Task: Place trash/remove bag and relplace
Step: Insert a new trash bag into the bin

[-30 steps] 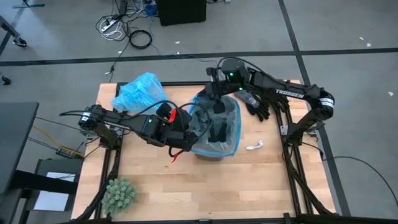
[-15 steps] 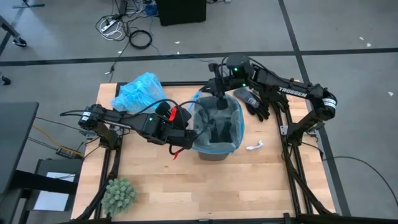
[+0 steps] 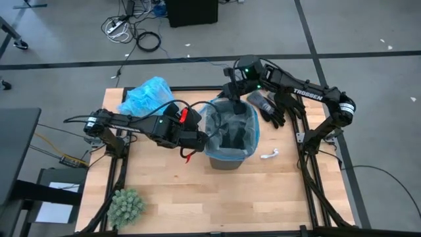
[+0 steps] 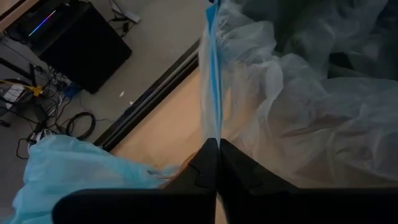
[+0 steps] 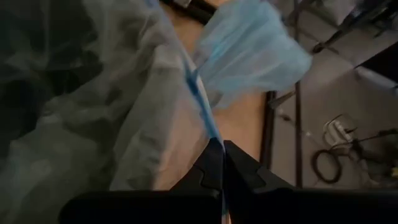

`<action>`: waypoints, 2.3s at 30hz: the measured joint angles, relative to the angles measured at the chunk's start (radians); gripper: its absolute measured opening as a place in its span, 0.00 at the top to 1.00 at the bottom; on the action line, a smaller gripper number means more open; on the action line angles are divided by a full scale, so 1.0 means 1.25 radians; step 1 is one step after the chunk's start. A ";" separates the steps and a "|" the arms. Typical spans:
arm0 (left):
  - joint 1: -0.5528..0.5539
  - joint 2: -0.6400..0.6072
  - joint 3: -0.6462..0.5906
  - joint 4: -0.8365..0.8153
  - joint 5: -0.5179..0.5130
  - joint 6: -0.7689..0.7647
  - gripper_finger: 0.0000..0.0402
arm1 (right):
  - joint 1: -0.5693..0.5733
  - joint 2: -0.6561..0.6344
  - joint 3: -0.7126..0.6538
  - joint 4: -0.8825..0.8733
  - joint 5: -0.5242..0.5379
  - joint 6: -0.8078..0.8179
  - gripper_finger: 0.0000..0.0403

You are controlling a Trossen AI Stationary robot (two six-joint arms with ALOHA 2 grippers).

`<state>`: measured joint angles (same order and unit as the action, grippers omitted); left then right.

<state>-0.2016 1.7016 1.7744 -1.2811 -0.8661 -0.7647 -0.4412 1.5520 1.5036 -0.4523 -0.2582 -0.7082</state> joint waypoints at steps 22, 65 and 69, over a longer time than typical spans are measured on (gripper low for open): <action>-0.006 0.104 -0.001 0.053 0.042 -0.017 0.96 | 0.000 -0.103 0.000 -0.070 0.022 0.222 0.91; -0.003 0.125 -0.001 0.044 0.011 -0.041 0.96 | 0.008 -0.295 -0.172 -0.359 -0.164 0.685 1.00; 0.004 0.131 0.000 0.041 0.013 -0.039 0.96 | 0.041 -0.295 -0.221 -0.269 -0.154 0.718 1.00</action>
<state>-0.1965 1.8658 1.7740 -1.2304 -0.8495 -0.8135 -0.3898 1.1831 1.2278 -0.7886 -0.4509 0.1891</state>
